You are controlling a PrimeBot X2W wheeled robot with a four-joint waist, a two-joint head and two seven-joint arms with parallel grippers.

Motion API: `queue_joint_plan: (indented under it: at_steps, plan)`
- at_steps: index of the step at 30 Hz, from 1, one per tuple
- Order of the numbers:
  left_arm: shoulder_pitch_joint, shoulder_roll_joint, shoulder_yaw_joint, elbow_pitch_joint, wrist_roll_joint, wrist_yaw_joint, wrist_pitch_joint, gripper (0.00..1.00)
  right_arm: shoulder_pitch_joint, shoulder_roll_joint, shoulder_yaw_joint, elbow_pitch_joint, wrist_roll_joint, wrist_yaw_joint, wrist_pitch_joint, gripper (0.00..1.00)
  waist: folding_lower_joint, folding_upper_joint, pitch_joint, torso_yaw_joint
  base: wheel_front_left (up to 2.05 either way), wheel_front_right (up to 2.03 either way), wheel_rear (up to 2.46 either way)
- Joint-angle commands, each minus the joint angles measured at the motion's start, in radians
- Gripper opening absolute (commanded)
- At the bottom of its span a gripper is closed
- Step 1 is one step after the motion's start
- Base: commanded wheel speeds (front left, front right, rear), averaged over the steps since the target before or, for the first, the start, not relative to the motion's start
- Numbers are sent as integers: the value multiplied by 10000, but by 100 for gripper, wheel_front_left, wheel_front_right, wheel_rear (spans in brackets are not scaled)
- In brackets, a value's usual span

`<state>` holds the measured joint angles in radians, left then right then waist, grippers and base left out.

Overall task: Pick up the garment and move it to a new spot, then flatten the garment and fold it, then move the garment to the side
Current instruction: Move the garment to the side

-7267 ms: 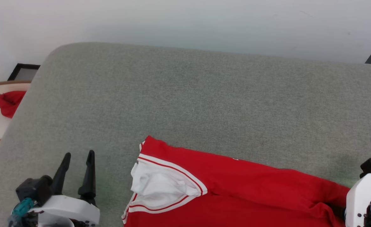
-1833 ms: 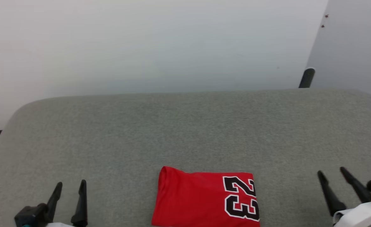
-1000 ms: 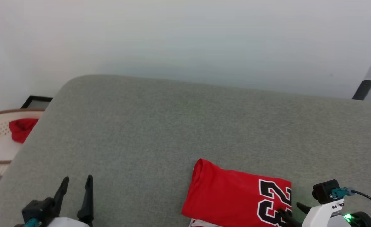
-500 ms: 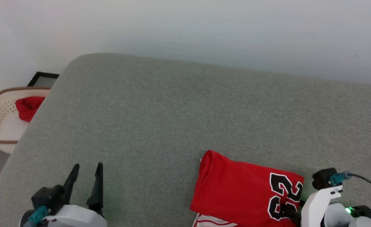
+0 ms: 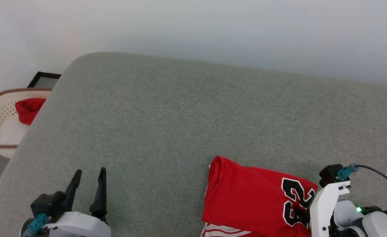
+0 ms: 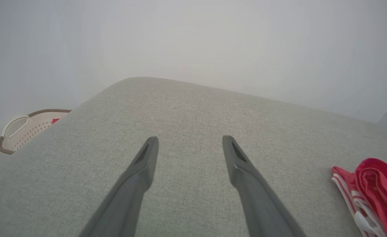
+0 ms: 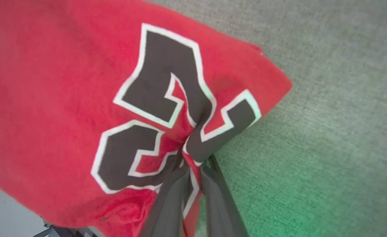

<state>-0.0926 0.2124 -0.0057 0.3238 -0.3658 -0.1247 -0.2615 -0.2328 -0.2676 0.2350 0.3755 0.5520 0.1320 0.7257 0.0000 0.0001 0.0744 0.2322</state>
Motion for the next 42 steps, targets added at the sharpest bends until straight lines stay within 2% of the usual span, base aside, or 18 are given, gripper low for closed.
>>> queue_joint_plan:
  at_steps: [1, 9, 21, 33, 42]
  plan:
    - [20, -16, 45, -25, 14, -68, -30, 100, 188, -136, 5, 162, -53, -25, 391, 0, 0, -1, -22, -70, 0, 0, 0]
    - [-18, -59, 89, -98, 120, -74, -32, 100, -513, -543, -250, -682, -86, -21, 1129, 0, 0, -1, -36, -374, 0, 0, 0]
    - [-478, -85, -26, -406, 345, -65, -31, 100, -1587, -1768, -425, -1132, -113, -21, 1513, 0, 0, -1, 383, -1253, 0, 0, 0]
    - [-1159, 23, -310, -673, 482, -74, -31, 100, -2771, -3227, -485, -684, -106, -21, 675, 0, 0, -1, 1086, -2054, 0, 0, 0]
    - [-1848, 214, -623, -929, 543, -69, -31, 100, -3945, -4313, -149, 105, -111, -21, -637, 0, 0, -1, 2001, -2592, 0, 0, 0]
